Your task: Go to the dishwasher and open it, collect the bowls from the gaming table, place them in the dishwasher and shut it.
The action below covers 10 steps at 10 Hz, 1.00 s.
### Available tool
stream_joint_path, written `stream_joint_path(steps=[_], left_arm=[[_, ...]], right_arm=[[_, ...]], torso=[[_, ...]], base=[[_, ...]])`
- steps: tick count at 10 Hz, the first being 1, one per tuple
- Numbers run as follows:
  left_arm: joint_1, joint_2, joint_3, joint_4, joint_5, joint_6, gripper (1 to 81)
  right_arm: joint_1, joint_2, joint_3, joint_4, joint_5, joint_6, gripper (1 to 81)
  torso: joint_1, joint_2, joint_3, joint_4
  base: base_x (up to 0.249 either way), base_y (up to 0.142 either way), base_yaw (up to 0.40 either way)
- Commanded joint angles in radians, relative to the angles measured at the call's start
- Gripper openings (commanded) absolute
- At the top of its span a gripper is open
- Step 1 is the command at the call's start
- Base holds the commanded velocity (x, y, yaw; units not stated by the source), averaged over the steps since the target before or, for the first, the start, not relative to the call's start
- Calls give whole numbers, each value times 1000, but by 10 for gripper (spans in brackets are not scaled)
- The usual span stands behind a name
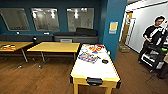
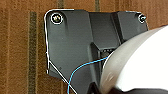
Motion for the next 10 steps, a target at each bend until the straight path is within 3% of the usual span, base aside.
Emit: stream_joint_path(steps=[1,5,7,10], left_arm=[[-39,-20,6,0,33,-2,10],[-33,-18,6,3,30,-2,10],[-33,-23,6,0,-7,-3,10],[-33,-21,0,0,-9,-3,10]], right_arm=[[34,-16,-6,-16,-59,-5,10],[39,38,-90,-16,-59,-5,10],[40,47,-95,-19,-61,-5,10],[40,46,-92,-19,-61,-5,10]], torso=[[0,0,0,0],[0,0,0,0],[0,0,0,0],[0,0,0,0]], base=[[0,0,0],[0,0,0],[0,0,0],[0,0,0]])
